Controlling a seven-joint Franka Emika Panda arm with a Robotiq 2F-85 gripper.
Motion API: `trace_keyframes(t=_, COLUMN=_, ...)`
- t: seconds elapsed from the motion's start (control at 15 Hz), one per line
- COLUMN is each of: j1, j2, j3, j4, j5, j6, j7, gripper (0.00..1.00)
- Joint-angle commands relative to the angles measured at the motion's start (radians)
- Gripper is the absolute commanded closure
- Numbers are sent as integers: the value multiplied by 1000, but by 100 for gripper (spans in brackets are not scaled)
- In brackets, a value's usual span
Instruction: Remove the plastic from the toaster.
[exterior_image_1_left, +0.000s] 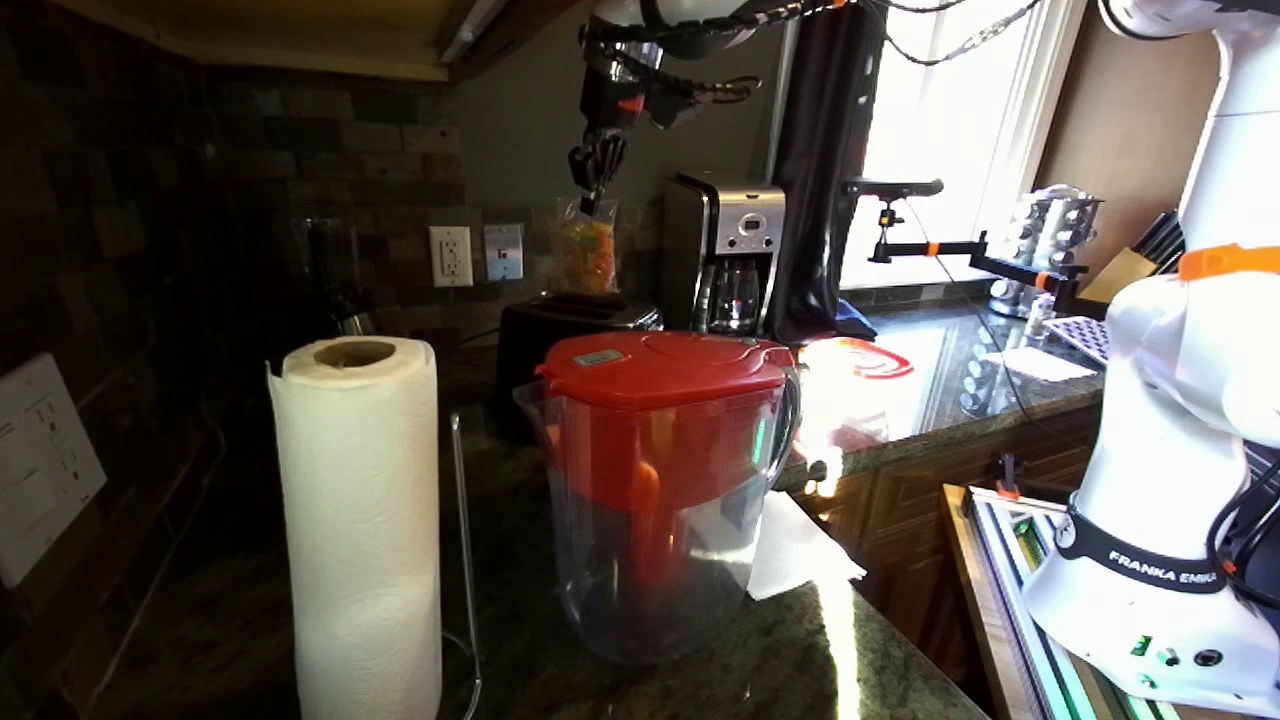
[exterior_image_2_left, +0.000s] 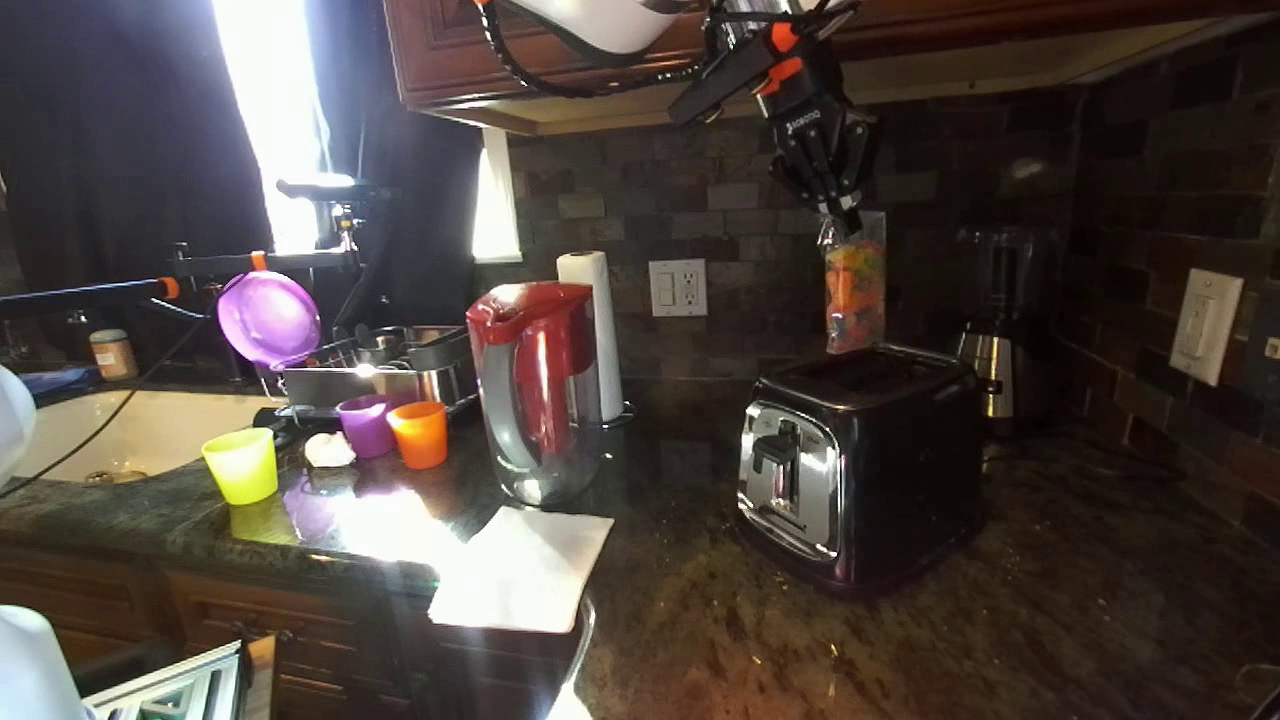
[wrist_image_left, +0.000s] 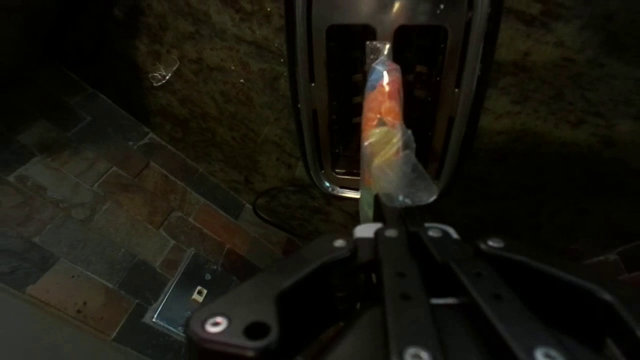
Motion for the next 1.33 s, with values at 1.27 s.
trace_keyframes(t=1.27, j1=-7, j2=-295, j3=33, j4=-280, j5=-6, j6=-253, j7=-57, gripper=100)
